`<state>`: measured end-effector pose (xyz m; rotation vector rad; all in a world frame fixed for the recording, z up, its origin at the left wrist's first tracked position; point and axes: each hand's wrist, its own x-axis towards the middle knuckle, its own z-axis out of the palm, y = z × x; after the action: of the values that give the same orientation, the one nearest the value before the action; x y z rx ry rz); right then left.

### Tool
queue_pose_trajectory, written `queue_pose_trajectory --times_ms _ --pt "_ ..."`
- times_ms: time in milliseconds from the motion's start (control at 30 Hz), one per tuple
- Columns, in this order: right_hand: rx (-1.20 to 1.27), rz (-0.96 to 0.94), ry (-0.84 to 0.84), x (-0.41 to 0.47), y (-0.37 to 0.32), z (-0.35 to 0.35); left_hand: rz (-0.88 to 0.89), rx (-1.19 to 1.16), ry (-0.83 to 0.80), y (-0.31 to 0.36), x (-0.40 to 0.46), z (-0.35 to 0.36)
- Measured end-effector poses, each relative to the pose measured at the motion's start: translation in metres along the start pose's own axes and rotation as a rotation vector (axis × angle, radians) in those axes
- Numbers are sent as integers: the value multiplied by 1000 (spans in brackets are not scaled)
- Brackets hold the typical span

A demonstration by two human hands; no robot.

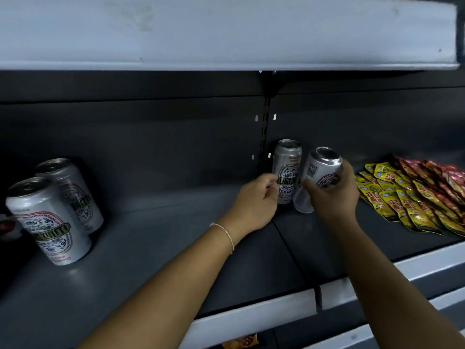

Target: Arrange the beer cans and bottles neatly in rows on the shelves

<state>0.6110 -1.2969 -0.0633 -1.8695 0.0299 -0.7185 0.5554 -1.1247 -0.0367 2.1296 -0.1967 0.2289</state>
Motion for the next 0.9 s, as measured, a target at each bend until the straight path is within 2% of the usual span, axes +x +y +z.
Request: queue_pose_trajectory --times_ms 200,367,600,833,900 --pt "67 -112 -35 -24 -33 -10 4 -13 28 2 -14 -12" --pt "163 -77 -119 -48 -60 0 -13 -24 92 -8 -29 -37" --pt "607 166 -304 -91 -106 33 -38 -238 241 -27 -66 -96" --pt "717 441 -489 -138 -140 72 -82 -380 248 -45 -117 -159" --pt "782 543 -586 -153 -151 82 -78 -460 229 -47 -136 -175"
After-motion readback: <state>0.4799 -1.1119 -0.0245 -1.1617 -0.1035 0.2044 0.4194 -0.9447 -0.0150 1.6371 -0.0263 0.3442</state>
